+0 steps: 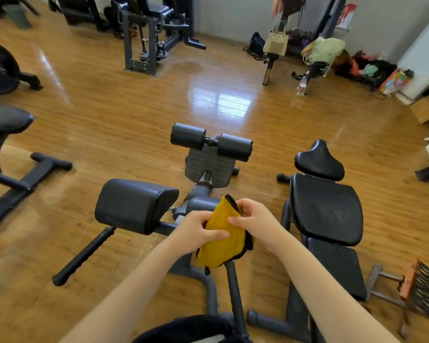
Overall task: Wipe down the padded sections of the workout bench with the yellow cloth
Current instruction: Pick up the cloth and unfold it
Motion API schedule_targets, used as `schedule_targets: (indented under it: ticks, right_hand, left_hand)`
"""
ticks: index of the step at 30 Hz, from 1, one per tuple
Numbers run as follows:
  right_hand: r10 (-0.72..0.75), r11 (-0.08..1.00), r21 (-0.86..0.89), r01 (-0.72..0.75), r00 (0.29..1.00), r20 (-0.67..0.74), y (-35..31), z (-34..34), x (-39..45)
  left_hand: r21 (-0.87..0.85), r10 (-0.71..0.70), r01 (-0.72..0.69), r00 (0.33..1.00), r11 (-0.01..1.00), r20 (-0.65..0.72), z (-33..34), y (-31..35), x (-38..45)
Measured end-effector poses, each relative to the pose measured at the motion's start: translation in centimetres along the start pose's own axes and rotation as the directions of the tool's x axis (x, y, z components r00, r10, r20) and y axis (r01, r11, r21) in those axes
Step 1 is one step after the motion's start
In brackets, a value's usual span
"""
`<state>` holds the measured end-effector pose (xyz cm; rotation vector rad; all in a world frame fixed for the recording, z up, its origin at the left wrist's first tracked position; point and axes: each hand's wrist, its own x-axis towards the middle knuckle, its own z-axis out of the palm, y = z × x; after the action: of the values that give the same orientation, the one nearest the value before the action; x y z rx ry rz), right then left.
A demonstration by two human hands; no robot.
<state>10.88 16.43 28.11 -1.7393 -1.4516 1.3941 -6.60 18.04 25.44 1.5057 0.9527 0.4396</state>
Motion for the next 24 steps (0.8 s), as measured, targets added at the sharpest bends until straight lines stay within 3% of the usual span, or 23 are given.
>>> schedule_targets:
  ticks: [2, 6, 8, 12, 15, 17, 20, 24]
  right_hand:
    - [0.005, 0.996, 0.093, -0.001, 0.999, -0.033, 0.1, -0.5, 0.0]
    - [-0.026, 0.977, 0.214, 0.014, 0.998, 0.050, 0.9, -2.1, -0.4]
    - [-0.015, 0.979, 0.202, -0.002, 0.996, 0.083, 1.1, -2.9, -0.4]
    - [-0.006, 1.000, -0.022, 0.007, 0.999, 0.032, 1.3, -3.6, -0.1]
    - [-0.034, 0.996, 0.074, 0.041, 0.996, -0.087, 1.1, -4.4, -0.2]
    - [-0.017, 0.981, 0.191, 0.037, 0.994, -0.107, 1.3, -4.9, -0.4]
    - [0.001, 0.944, 0.330, 0.025, 0.997, -0.079, 1.7, -5.0, -0.5]
    - [0.063, 0.807, 0.590, -0.021, 0.997, -0.050, 2.8, -5.3, -0.1]
  left_hand:
    - [0.010, -0.097, 0.096, 0.991, 0.995, 0.095, -0.4, -0.1, 0.0]
    - [0.071, -0.212, 0.201, 0.951, 0.977, 0.227, -2.2, -0.9, 0.0]
    - [0.058, -0.186, 0.178, 0.958, 0.982, 0.217, -2.7, -1.0, -0.2]
    - [0.078, -0.074, 0.069, 0.995, 0.995, 0.066, -2.8, -0.9, 0.2]
    - [0.302, -0.150, 0.122, 0.986, 0.946, 0.071, -3.6, -1.1, 0.5]
    - [0.340, -0.220, 0.176, 0.971, 0.924, 0.095, -4.4, -1.3, 0.3]
    - [0.191, -0.230, 0.208, 0.968, 0.959, 0.104, -5.2, -1.3, -0.3]
    - [-0.199, -0.218, 0.227, 0.974, 0.953, 0.069, -5.6, -1.8, -0.8]
